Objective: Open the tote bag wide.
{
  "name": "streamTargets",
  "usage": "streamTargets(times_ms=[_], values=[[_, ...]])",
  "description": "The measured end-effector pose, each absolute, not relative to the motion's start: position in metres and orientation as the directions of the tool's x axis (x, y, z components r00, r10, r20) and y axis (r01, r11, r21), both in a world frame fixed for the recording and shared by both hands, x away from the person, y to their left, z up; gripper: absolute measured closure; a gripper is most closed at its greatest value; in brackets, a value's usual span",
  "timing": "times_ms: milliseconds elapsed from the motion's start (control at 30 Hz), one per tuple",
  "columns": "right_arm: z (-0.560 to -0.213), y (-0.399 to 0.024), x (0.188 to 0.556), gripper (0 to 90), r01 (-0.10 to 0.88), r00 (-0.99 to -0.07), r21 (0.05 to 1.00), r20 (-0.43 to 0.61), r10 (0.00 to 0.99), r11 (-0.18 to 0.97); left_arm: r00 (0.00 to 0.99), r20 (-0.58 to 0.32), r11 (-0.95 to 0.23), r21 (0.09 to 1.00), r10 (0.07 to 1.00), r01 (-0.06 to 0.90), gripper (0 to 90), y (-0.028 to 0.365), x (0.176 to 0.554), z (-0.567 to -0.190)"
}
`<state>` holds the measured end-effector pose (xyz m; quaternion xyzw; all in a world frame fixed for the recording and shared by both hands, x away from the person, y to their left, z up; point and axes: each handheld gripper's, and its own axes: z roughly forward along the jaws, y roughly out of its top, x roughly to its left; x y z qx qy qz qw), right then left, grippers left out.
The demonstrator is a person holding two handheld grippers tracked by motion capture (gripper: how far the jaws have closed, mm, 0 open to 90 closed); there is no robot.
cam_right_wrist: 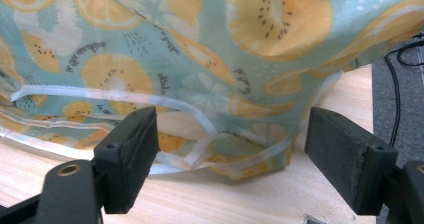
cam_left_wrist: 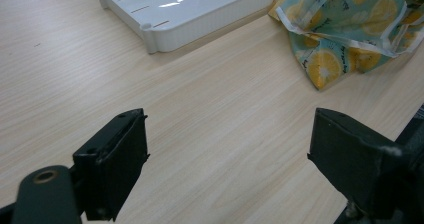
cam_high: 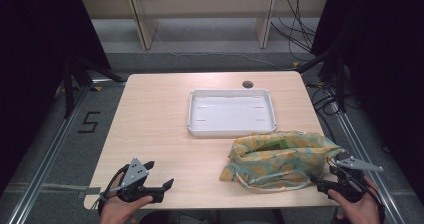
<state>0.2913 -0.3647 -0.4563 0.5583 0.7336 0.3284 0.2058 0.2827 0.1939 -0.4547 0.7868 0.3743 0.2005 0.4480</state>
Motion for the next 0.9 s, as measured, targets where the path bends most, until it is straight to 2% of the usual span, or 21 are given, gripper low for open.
streamTargets(times_ms=[33, 400, 667, 900], values=[[-0.457, -0.362, 0.29, 22.6, 0.698, -0.275, 0.706, 0.105, 0.956, 0.123, 0.638, -0.019, -0.319, 0.854, 0.77, 0.41, 14.9, 0.194, 0.283, -0.455], [-0.457, -0.362, 0.29, 22.6, 0.712, -0.271, 0.694, 0.13, 0.954, 0.108, 0.623, -0.024, -0.306, 0.856, 0.782, 0.416, 14.9, 0.197, 0.284, -0.453], [-0.457, -0.365, 0.292, 22.6, 0.697, -0.293, 0.701, 0.086, 0.952, 0.151, 0.629, -0.021, -0.312, 0.856, 0.777, 0.413, 14.9, 0.192, 0.288, -0.453], [-0.458, -0.366, 0.293, 22.6, 0.691, -0.301, 0.705, 0.082, 0.95, 0.158, 0.668, -0.027, -0.325, 0.859, 0.744, 0.396, 14.9, 0.172, 0.299, -0.453]])
